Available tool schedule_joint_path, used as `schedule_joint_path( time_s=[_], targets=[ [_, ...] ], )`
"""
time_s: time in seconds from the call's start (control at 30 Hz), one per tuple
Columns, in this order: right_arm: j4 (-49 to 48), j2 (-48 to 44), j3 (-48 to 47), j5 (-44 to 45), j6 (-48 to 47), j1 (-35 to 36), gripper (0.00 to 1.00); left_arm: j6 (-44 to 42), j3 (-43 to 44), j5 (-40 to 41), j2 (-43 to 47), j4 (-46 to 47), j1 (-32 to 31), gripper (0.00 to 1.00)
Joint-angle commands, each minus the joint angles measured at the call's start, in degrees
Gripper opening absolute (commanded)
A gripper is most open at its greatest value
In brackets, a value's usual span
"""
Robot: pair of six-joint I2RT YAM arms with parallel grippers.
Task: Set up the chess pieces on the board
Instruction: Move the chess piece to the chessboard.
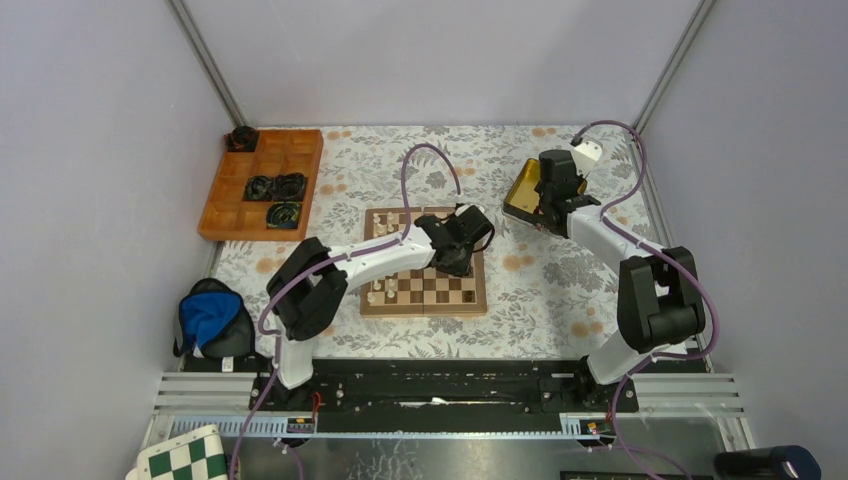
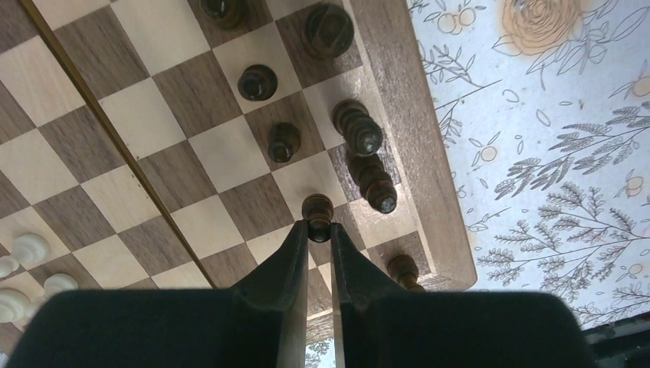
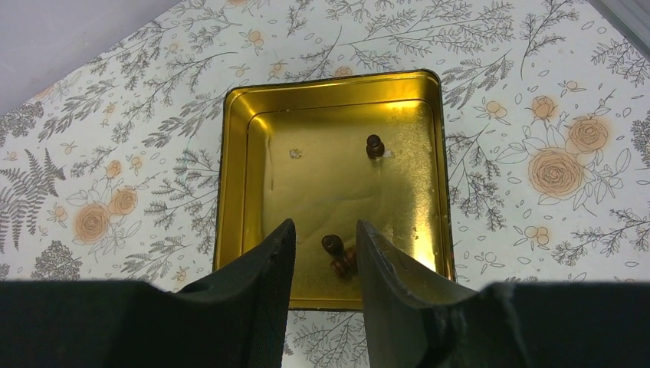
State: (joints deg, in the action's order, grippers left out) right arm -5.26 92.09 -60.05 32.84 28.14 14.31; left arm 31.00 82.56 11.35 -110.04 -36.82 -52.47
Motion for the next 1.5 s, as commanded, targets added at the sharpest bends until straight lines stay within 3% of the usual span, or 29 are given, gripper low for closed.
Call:
schedule_joint_path(
  time_s=[0.0,0.73,1.07,1.47],
  targets=[
    [-1.3,0.3,-2.1,-0.2,0.2,-0.5,0.42,-1.2,2.5,1.6,-0.8,-0.1,-0.3,0.07],
    [-1.9,-0.1,-0.8,-1.1,0.0,-0.8,0.42,0.5,0.1,3.8,-1.3,0.0,-0.3,0.15],
    [-2.1,-0.2,-0.6,-1.5,-0.1,-0.8,0.42,0.9,-0.6,3.5,-0.9,0.6,-0.4,0.33],
    [-1.5,0.3,-1.5,-0.8,-0.4,-1.1,0.42,1.1,0.9,3.6,1.7,0.0,-0.3,0.35]
  ],
)
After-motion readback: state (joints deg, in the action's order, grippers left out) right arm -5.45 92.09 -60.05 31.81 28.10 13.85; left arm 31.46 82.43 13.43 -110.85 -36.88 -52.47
